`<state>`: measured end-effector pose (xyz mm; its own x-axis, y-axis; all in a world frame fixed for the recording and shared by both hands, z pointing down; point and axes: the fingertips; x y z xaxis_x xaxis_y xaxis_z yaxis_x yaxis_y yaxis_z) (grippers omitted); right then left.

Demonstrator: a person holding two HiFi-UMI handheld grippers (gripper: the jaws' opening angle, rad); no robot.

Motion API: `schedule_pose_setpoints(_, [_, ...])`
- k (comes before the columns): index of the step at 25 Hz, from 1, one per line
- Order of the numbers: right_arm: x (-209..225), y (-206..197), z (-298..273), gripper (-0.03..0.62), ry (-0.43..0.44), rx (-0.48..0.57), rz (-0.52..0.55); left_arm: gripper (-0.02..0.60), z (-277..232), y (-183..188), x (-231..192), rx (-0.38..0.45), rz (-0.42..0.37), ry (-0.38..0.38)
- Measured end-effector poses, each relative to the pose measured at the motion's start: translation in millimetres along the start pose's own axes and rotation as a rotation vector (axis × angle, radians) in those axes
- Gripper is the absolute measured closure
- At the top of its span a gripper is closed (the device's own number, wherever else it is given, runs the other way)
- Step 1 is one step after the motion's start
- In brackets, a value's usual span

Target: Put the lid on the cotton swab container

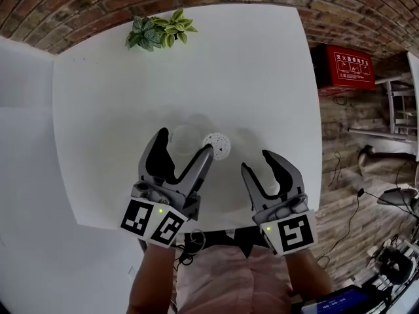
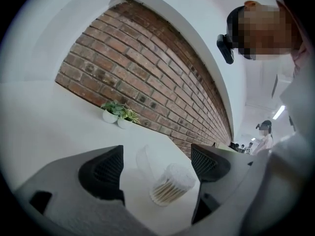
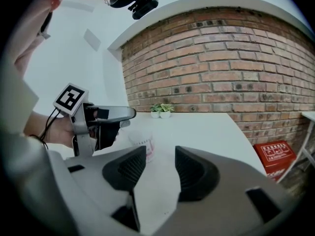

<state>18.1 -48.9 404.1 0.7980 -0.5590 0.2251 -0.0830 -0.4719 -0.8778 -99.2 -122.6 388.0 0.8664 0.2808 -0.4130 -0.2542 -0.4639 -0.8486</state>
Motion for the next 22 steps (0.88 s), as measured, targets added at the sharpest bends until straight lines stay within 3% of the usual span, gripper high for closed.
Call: schedule_pose_setpoints(22, [0, 35, 21, 0.404, 0.004, 0.106, 0.039, 0.144, 23, 26, 63, 0.032, -0.042, -0.083])
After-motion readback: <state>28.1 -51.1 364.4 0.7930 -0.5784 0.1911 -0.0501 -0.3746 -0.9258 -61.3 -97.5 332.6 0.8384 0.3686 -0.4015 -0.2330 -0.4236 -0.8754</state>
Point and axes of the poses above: the fingertips, and each gripper's own axes: z backward along the fingers, x to its right, y out of its top, and after that the axes turned 14 degrees about y, right-handed
